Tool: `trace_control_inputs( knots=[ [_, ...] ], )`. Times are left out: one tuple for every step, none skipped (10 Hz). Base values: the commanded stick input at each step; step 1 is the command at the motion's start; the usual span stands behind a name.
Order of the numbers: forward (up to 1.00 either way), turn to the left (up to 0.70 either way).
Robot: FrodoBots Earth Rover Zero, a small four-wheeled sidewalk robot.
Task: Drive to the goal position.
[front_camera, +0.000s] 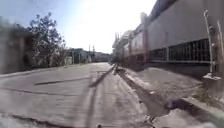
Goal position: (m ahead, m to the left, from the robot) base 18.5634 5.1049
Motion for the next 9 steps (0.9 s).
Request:
trace_control_inputs(
  knots=[
    [1.0, 0.0],
    [1.0, 0.0],
    [1.0, 0.0],
    [1.0, 0.0],
    [1.0, 0.0],
    [1.0, 0.0],
    [1.0, 0.0],
    [1.0, 0.0],
    [1.0, 0.0]
  ],
)
